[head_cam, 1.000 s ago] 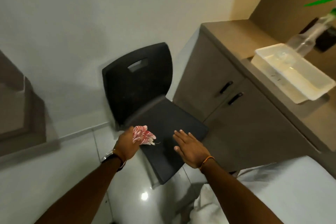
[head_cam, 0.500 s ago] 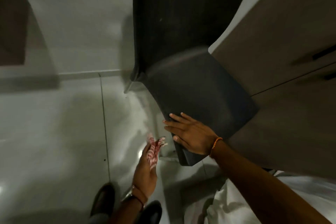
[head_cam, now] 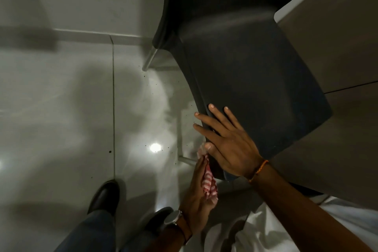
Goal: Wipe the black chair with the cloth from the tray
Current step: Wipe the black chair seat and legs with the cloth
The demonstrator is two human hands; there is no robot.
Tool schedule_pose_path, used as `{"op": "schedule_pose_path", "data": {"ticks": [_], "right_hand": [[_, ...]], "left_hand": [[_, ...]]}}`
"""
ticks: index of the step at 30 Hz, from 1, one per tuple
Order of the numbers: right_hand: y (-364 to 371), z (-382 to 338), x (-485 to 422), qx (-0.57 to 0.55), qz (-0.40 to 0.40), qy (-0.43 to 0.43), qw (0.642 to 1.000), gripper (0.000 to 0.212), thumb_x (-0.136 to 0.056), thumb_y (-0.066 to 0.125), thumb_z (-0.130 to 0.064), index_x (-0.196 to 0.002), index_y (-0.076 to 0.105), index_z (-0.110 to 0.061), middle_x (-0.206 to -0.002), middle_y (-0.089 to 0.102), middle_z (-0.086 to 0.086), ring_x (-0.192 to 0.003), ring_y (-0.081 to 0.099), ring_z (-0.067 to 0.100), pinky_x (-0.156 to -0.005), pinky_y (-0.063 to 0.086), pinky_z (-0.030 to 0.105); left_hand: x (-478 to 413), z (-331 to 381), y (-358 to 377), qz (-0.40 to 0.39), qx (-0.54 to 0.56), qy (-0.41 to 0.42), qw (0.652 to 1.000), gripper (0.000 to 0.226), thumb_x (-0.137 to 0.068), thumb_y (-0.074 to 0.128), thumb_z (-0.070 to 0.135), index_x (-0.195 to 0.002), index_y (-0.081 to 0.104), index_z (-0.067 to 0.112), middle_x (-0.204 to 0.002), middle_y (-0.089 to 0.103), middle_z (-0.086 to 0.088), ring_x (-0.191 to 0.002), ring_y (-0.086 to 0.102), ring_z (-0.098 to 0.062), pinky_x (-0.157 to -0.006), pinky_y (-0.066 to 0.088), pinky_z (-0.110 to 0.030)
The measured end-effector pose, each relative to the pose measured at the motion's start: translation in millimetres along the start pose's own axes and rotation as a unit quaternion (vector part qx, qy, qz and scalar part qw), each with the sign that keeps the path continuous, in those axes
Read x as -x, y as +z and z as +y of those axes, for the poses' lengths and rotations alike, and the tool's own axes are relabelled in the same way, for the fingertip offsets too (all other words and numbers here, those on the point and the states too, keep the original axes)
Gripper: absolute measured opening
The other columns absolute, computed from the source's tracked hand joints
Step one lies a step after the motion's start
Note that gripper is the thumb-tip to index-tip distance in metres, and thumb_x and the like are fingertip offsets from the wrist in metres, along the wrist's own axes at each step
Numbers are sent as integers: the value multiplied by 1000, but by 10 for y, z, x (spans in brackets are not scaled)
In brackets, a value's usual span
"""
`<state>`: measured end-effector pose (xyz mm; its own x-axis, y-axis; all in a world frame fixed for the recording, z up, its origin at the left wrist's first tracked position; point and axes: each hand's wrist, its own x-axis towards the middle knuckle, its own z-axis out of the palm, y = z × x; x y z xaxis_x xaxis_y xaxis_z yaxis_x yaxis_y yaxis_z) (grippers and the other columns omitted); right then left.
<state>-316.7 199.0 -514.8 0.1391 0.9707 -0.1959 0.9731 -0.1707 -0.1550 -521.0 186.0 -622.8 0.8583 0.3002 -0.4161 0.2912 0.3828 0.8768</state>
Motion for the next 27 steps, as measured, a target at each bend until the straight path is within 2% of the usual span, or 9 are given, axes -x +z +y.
{"op": "schedule_pose_path", "data": {"ticks": [3, 6, 12, 15, 18, 20, 23, 25, 27], "right_hand": [[17, -12, -4, -3, 5, 4, 1000, 63, -108, 16, -48, -150, 52, -17, -170, 29, 1, -162, 8, 28, -127, 12, 58], [20, -12, -8, -7, 11, 3, 1000, 64, -108, 16, -49, -151, 52, -18, -170, 30, 2, -162, 8, 28, -127, 12, 59], [17, -25, -18, -15, 25, 11, 1000, 72, -108, 9, -52, -150, 53, -14, -167, 35, 3, -161, 11, 28, -126, 14, 61], [19, -22, -12, -16, 31, 7, 999, 71, -108, 10, -51, -151, 52, -12, -167, 36, 4, -161, 11, 29, -126, 13, 60], [18, -25, -15, -19, 34, 3, 999, 70, -108, 11, -51, -152, 50, -12, -167, 36, 3, -161, 11, 29, -126, 13, 60], [0, -33, -20, -22, 33, 3, 999, 71, -108, 11, -51, -152, 50, -12, -167, 36, 3, -161, 12, 29, -126, 13, 60], [-19, -50, -22, -19, 30, 7, 999, 72, -108, 9, -52, -153, 49, -12, -167, 35, 3, -161, 12, 29, -126, 13, 60], [-22, -60, -9, -16, 26, 9, 999, 73, -108, 8, -52, -152, 49, -12, -168, 35, 2, -161, 12, 28, -126, 15, 61], [-29, -73, -5, -19, 27, 9, 999, 71, -109, 9, -52, -152, 49, -13, -167, 35, 1, -161, 13, 28, -126, 15, 61]], "left_hand": [[-123, -115, -82, 7, -28, 5, 1000, 81, -93, 50, 75, -161, 10, 57, -169, 20, 29, -142, 39, 14, -110, 45, -20], [-307, -211, -166, -20, -99, 30, 994, 73, -101, 43, 69, -163, 10, 51, -167, 26, 30, -150, 35, 3, -116, 41, -35], [-706, -653, -310, -33, -219, 46, 974, 64, -102, 48, 62, -159, 24, 44, -155, 48, 15, -138, 53, -7, -112, 51, -38], [-901, -1004, -543, -45, -265, 41, 962, 66, -101, 53, 61, -158, 25, 45, -155, 47, 13, -139, 51, -8, -114, 48, -39], [-1037, -1272, -744, -64, -338, 73, 936, 65, -100, 62, 48, -150, 22, 55, -150, 48, 8, -133, 54, -15, -113, 49, -38], [-1095, -1435, -814, -66, -394, 92, 912, 74, -97, 69, 31, -151, 21, 45, -154, 46, -1, -137, 52, -25, -115, 47, -46], [-1125, -1533, -860, -53, -440, 87, 892, 76, -99, 67, 25, -153, 17, 44, -157, 35, 8, -146, 40, -23, -123, 36, -48], [-1132, -1522, -830, -56, -408, 67, 909, 73, -99, 66, 19, -154, 22, 41, -156, 38, 5, -143, 42, -18, -123, 38, -44], [-1079, -1431, -755, -67, -331, 30, 941, 67, -99, 62, 7, -154, 32, 29, -153, 46, -8, -131, 53, -19, -108, 50, -33]]}}
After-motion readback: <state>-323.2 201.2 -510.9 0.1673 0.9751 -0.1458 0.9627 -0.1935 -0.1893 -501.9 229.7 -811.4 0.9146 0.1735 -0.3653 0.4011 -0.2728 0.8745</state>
